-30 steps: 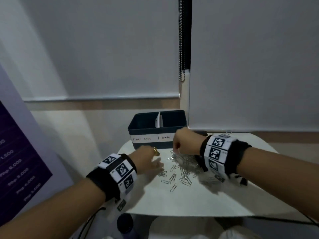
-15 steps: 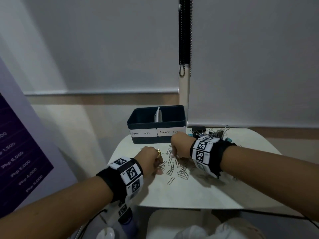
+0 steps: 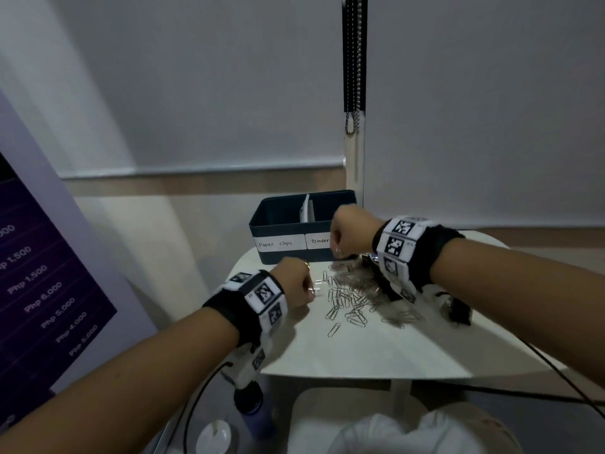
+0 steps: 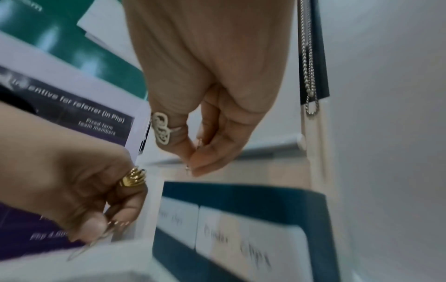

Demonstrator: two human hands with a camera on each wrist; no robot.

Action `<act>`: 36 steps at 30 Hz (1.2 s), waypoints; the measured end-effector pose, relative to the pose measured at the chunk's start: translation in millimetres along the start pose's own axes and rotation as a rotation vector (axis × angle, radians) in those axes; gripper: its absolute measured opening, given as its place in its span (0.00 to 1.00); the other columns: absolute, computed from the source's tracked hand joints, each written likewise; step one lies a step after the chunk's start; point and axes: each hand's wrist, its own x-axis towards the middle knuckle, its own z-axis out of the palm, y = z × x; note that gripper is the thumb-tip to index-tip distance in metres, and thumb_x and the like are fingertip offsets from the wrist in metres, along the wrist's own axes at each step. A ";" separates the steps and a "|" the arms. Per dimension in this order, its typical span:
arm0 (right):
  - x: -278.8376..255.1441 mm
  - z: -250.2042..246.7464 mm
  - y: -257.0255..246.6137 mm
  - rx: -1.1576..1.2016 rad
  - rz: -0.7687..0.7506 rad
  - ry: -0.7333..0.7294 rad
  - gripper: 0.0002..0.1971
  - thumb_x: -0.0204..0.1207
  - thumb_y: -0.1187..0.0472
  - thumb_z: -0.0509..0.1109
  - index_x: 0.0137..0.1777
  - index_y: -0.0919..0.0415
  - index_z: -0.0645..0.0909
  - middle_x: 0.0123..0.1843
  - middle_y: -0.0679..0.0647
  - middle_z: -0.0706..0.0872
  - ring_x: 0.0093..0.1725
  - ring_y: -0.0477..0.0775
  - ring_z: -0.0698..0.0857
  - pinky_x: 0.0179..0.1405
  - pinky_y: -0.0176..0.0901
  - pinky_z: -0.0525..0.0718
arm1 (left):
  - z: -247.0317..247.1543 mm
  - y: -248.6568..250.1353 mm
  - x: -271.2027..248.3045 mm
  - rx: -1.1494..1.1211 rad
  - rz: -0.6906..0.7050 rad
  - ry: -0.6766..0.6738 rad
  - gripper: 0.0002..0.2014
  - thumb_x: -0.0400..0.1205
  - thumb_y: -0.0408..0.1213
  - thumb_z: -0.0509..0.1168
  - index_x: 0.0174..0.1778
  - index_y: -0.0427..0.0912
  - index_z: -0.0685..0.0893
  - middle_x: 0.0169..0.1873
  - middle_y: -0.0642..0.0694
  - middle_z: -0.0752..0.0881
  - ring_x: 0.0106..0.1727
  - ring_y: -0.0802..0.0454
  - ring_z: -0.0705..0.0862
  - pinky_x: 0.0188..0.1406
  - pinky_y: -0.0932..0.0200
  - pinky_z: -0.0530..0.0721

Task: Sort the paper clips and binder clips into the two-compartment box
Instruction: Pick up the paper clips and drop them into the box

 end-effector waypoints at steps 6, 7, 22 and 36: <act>48.0 -37.3 -30.6 0.288 -0.052 0.189 0.05 0.72 0.67 0.73 0.46 0.68 0.87 0.47 0.58 0.90 0.46 0.51 0.88 0.50 0.40 0.88 | -62.1 -52.5 18.5 -0.300 -0.171 0.363 0.07 0.80 0.34 0.65 0.46 0.38 0.88 0.40 0.49 0.83 0.44 0.56 0.78 0.47 0.65 0.74; 58.8 -35.9 -35.1 0.294 -0.049 0.196 0.06 0.71 0.68 0.73 0.47 0.68 0.87 0.48 0.59 0.90 0.44 0.50 0.86 0.47 0.38 0.87 | -69.2 -57.2 24.3 -0.323 -0.200 0.418 0.07 0.80 0.33 0.66 0.47 0.37 0.89 0.41 0.48 0.84 0.44 0.56 0.79 0.48 0.64 0.74; 53.8 -29.7 -16.8 0.182 -0.168 0.163 0.07 0.76 0.65 0.70 0.50 0.66 0.88 0.50 0.56 0.90 0.45 0.47 0.84 0.49 0.31 0.78 | -72.4 -61.4 39.3 -0.243 0.003 0.651 0.12 0.78 0.38 0.69 0.56 0.41 0.87 0.49 0.47 0.85 0.48 0.54 0.83 0.46 0.73 0.76; 12.9 33.8 19.6 -0.324 -0.126 -0.376 0.09 0.78 0.67 0.62 0.40 0.65 0.83 0.52 0.62 0.87 0.48 0.56 0.82 0.53 0.39 0.78 | 32.9 -18.4 18.0 0.037 -0.188 -0.055 0.35 0.84 0.59 0.41 0.61 0.32 0.79 0.62 0.32 0.79 0.63 0.36 0.77 0.63 0.43 0.78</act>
